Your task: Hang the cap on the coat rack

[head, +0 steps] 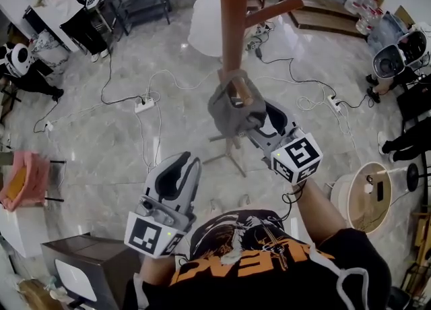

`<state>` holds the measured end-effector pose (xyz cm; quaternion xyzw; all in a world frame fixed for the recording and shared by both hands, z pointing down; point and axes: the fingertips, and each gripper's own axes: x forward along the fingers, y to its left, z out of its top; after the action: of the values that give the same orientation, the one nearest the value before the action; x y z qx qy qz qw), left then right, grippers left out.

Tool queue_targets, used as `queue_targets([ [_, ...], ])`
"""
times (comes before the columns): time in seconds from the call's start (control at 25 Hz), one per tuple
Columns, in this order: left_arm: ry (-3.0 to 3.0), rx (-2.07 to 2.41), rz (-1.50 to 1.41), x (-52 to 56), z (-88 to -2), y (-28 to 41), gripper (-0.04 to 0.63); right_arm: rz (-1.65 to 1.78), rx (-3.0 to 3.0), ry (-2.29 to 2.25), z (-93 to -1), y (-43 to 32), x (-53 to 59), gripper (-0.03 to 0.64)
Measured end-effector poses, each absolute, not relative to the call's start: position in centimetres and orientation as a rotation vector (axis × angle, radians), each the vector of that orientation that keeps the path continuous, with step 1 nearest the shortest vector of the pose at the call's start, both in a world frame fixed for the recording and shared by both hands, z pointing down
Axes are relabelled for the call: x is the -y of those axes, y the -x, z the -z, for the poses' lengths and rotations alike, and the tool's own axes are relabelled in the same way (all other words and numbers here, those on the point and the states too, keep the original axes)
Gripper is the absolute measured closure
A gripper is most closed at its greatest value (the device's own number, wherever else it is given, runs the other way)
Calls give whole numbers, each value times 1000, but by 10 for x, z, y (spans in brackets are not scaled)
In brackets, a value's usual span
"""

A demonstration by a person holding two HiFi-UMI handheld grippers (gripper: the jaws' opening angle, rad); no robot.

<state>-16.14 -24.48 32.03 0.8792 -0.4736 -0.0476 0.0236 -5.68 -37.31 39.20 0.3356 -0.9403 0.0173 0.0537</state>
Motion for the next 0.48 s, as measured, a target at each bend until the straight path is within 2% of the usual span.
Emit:
queue_targets([
  [0.48,-2742,1422,155,248,-321,151,509,12,2854,-979,-391,39,351,230],
])
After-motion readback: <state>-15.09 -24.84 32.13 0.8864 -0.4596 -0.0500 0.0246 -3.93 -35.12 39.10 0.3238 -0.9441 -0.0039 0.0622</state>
